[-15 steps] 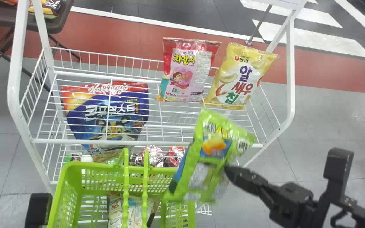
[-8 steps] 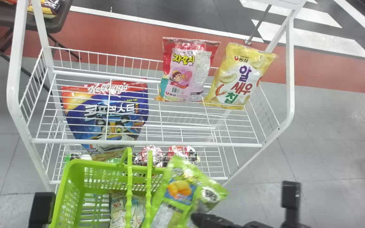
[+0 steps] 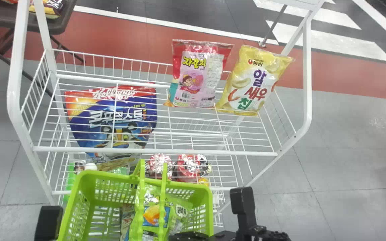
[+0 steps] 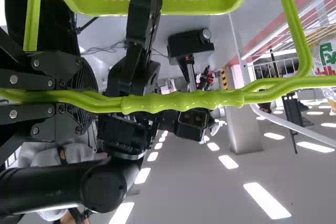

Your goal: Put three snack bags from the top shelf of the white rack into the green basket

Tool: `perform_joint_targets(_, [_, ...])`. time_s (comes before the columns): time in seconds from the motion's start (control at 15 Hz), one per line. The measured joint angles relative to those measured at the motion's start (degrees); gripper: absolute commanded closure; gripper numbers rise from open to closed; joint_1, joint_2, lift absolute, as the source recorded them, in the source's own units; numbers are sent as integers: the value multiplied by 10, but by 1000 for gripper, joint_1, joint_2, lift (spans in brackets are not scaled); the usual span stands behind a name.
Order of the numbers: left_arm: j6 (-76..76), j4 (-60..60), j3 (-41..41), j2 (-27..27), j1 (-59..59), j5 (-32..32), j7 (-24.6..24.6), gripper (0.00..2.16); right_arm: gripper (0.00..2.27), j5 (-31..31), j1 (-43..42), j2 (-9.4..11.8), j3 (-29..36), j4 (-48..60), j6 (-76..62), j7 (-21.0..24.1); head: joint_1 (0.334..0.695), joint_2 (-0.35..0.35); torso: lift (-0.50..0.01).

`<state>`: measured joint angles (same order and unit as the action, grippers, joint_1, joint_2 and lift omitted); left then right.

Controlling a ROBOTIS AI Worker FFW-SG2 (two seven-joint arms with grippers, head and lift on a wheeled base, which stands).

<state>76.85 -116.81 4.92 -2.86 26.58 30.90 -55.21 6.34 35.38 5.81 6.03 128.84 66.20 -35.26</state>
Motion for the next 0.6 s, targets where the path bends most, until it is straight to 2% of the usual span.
perform_joint_targets(0.2, [-1,3,-2,0,-4,-1,0,2142,56,2,6,0,29,37,14,-5,695,-350,0])
perform_joint_targets(0.33, [-1,5,-1,0,-8,-1,1,2145,60,28,10,-1,63,58,-9,-5,695,-350,0])
perform_joint_targets(0.47, [-1,6,0,1,-12,-1,3,2142,60,47,10,-7,87,64,-105,3,695,-350,0])
perform_joint_targets(0.6, [-1,7,1,1,-13,-1,4,2142,63,48,-13,-10,90,43,-247,36,695,-350,0])
